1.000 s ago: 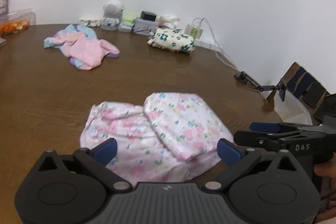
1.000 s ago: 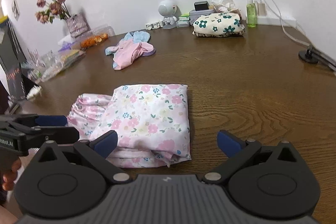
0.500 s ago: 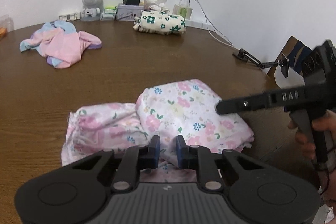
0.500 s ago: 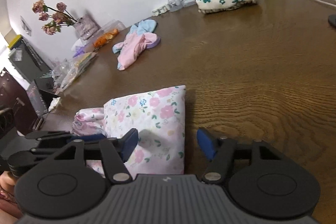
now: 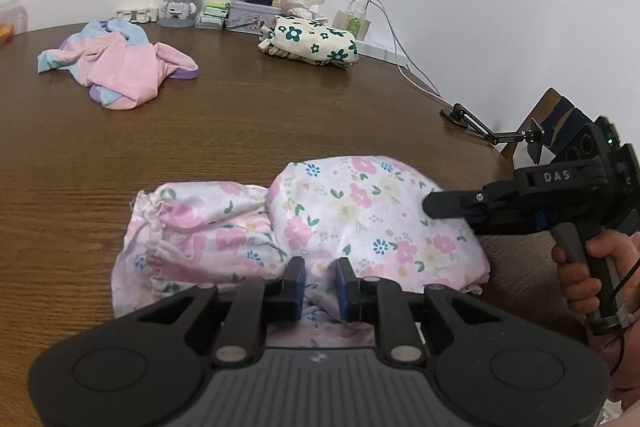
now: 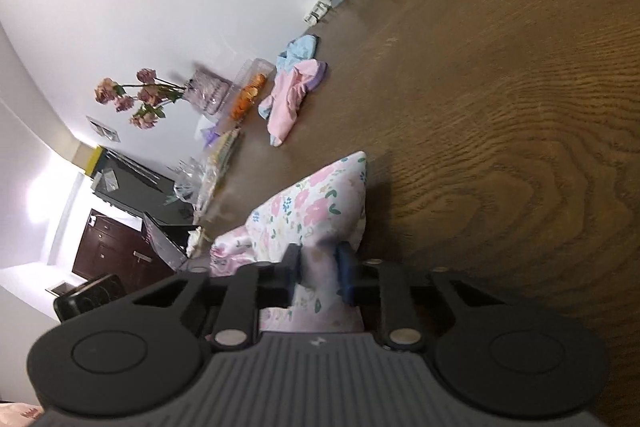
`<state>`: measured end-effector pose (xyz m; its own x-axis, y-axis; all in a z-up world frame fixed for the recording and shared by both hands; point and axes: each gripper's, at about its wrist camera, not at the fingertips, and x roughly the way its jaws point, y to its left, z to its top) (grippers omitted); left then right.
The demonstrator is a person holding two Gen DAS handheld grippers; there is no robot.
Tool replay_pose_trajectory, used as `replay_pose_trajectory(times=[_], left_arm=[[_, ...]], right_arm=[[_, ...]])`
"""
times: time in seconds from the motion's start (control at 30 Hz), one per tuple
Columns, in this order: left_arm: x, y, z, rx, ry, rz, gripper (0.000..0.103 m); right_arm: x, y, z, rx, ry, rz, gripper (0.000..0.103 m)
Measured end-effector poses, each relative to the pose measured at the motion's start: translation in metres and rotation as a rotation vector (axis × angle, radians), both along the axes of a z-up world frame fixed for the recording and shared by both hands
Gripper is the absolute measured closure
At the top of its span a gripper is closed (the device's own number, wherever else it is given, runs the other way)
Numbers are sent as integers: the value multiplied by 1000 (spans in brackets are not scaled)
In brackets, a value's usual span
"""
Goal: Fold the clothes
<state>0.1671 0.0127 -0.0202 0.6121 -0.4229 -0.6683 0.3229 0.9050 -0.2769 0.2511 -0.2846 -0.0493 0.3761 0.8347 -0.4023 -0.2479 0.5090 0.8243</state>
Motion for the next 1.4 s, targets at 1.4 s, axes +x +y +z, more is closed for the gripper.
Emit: replay_pose_trajectory(times=[1.4], left_arm=[[-11, 74, 10, -195, -23, 60, 66]], right_arm=[[-90, 218, 103, -1080, -537, 393, 85]])
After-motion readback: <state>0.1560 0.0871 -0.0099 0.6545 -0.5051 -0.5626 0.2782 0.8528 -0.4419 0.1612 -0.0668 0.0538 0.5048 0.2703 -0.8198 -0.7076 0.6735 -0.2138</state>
